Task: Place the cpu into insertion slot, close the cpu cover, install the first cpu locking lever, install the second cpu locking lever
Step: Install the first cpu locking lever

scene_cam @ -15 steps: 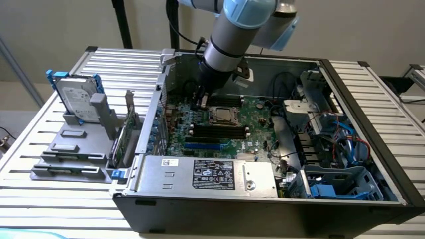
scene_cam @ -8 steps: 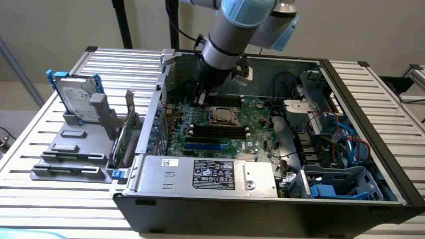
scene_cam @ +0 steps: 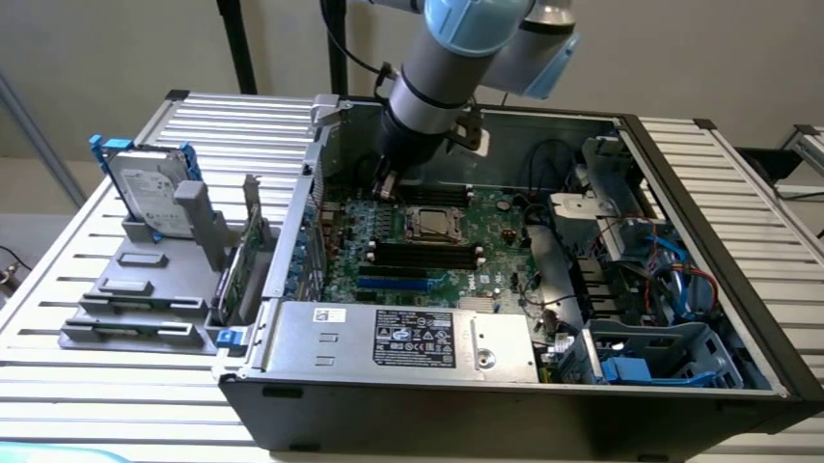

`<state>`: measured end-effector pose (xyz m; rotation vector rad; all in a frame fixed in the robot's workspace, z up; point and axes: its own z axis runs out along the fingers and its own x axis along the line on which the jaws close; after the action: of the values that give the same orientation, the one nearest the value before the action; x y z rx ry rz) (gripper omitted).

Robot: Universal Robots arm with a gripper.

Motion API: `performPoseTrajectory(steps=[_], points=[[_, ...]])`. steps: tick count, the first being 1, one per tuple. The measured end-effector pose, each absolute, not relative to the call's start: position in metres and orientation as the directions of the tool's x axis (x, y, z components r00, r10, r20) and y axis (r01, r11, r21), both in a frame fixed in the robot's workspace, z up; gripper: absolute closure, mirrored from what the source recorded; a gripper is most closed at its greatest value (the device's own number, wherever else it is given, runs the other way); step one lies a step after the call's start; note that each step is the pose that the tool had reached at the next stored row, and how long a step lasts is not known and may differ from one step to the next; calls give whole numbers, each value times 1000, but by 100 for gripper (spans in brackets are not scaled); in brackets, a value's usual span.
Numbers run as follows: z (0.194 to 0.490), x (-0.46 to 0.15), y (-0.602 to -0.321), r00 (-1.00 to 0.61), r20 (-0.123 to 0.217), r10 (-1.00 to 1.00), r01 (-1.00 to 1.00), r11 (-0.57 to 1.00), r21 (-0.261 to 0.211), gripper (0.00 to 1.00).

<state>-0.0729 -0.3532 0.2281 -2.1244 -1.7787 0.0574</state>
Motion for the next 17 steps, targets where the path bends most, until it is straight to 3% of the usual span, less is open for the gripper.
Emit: performPoseTrajectory(steps=[17], points=[[236, -81, -353, 329, 297, 897, 917, -228, -327, 89]])
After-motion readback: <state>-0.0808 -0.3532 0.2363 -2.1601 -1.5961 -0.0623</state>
